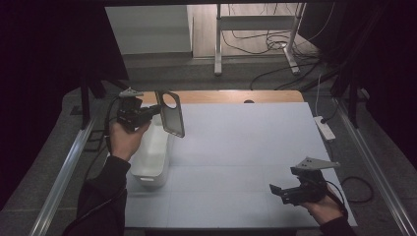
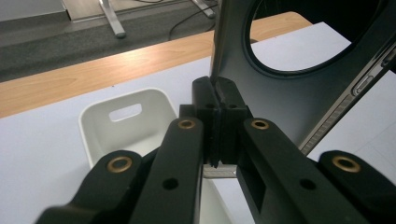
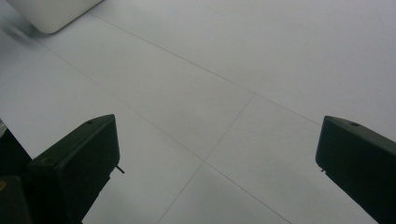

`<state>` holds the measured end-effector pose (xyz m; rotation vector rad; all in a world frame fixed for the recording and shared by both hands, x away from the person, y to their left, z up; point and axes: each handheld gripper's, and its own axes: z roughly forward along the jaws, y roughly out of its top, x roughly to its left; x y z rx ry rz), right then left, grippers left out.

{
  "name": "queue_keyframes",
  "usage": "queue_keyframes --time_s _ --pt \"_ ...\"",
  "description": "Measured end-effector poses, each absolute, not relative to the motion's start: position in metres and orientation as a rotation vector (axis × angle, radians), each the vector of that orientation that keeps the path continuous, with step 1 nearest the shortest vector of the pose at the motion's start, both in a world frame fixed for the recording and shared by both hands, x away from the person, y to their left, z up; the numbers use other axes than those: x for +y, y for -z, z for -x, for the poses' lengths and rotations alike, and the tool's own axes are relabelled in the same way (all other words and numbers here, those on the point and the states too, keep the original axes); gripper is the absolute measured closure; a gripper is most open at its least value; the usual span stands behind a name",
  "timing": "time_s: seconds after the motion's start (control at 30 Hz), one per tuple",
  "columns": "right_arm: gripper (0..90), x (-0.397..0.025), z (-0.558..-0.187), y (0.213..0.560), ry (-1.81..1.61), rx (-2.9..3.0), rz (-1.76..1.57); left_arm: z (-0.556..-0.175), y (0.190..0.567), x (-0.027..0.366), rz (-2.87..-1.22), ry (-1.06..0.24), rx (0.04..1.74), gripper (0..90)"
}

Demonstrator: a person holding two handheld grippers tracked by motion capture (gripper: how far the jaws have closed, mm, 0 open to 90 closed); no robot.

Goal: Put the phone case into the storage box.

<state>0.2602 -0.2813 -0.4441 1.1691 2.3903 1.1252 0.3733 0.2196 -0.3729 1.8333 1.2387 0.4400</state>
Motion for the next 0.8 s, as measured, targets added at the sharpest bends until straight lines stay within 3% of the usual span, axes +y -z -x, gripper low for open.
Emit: queue_keyframes --time_s 0.8 --pt "0.0 -0.307 -0.237 0.448 -1.138 2.292 -1.222 -0.392 0.371 0.236 -1.816 -0.495 1.303 89.0"
